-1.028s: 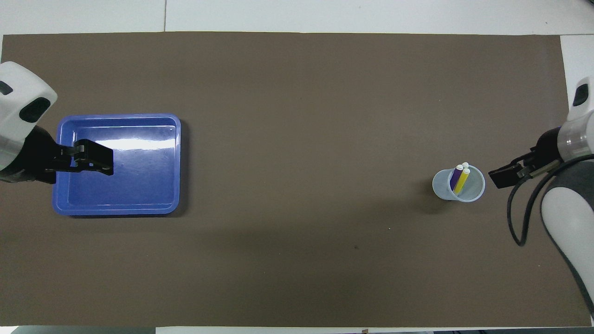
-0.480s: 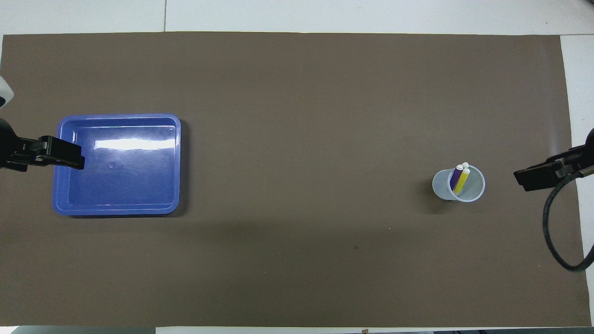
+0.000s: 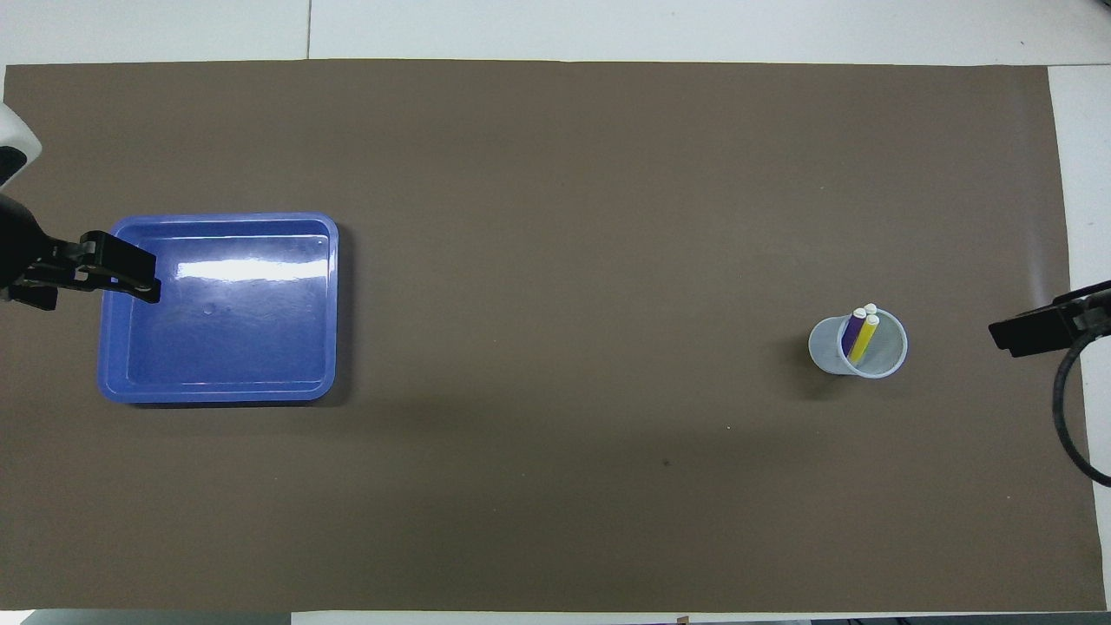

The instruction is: Transfer and insert pens with both arms

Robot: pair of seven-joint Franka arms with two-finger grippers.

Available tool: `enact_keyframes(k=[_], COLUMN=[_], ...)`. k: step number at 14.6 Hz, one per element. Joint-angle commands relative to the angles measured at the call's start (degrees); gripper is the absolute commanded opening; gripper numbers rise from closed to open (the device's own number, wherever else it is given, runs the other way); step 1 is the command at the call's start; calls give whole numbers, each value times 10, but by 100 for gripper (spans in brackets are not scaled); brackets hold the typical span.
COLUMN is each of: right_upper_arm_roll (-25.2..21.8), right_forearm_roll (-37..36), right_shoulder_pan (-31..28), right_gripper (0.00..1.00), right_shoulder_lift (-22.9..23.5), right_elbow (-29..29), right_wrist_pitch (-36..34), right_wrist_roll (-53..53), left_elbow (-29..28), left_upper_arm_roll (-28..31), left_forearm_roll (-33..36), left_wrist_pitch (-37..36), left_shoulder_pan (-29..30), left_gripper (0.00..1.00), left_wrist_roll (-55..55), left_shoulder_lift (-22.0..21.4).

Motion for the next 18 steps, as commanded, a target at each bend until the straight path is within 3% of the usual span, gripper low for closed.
enact_keyframes(k=[1, 7, 8, 10, 14, 18], right_upper_arm_roll=[7, -5, -26, -114, -172, -190], right_forearm_roll=[6, 19, 12, 8, -20, -21], right_shoulder_pan=[-4, 4, 35, 111, 191, 205], right_gripper=[100, 100, 100, 100, 100, 100], right_shoulder_lift=[-5, 9, 9, 36, 44, 37], right_elbow=[14, 26, 26, 33, 54, 53], right_wrist_pitch=[-17, -15, -17, -18, -25, -40], right_wrist_roll=[10, 89, 92, 97, 134, 134], left_elbow=[-19, -34, -34, -36, -79, -74], left_upper_arm_roll=[-6, -8, -8, -9, -59, -70], left_forearm_roll=[-4, -4, -4, -2, -2, -2], left_wrist_pitch=[1, 21, 18, 16, 47, 49], left_shoulder_pan=[7, 33, 33, 33, 67, 68], left_gripper=[100, 100, 100, 100, 100, 100], left_wrist_roll=[-8, -5, -4, -4, 3, 3], left_shoulder_lift=[-18, -29, -31, -37, -55, -54])
